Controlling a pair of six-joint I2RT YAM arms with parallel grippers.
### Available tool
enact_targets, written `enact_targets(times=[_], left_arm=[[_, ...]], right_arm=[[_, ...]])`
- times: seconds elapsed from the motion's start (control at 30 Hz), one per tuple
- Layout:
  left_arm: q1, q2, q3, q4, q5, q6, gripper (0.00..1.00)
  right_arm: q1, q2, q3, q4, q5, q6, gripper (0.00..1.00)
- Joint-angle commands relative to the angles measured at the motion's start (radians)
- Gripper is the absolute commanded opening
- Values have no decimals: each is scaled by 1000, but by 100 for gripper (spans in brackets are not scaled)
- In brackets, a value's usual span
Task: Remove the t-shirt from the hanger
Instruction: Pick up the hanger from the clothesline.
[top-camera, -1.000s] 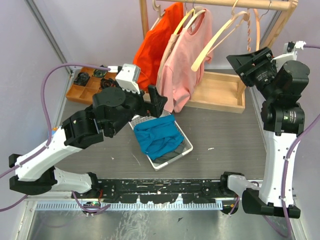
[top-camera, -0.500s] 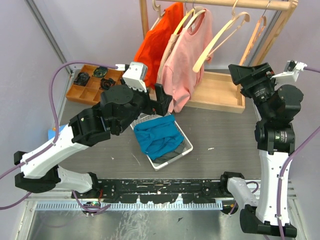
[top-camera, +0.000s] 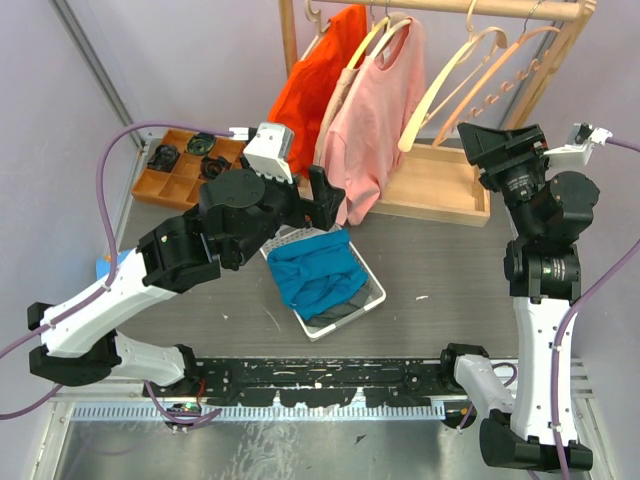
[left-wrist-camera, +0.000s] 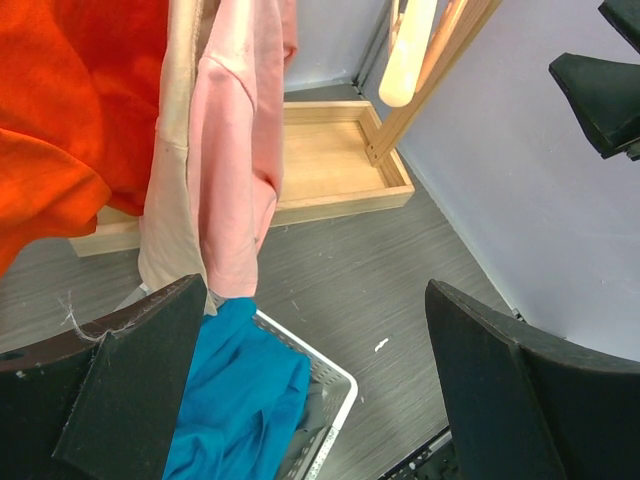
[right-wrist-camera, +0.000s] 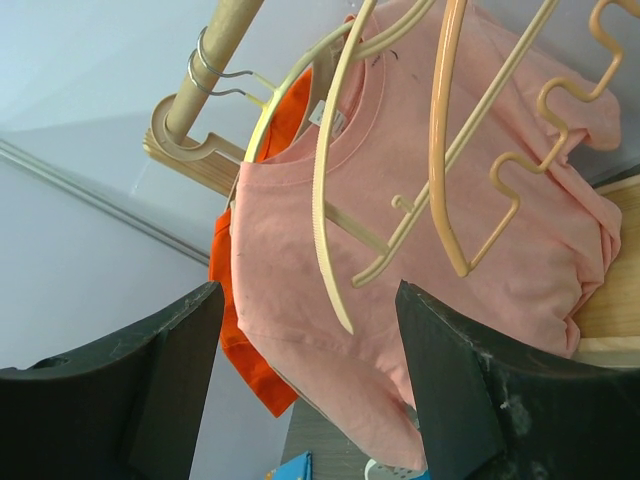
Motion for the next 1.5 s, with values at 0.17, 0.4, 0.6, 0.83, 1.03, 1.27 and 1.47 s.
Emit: enact_targets(times=[0.17,0.4,0.6,0.83,1.03,1.27,1.47], left_arm=[[3,1,25,36,-3,7,99],[3,-2,28,21,-18,8,98],[6,19,33,-64,-58,-22,98],[18,36,62,-132,-60,-75,98],[29,45,82,-144,-58,-76,98],[38,39,82,-119,-47,-47,98],[40,28,80,-96,-33,-26,98]], right_arm=[[-2,-2,25,69,0,14,75],[-2,1,22,77,-12,21,75],[-2,5,45,86,-36,8,74],[-2,91,152,80,-190,4,69],[15,183,229,163,-257,67,64],[95,346,408,155,-243,84,62],[202,513,588,76,-173,66,56]])
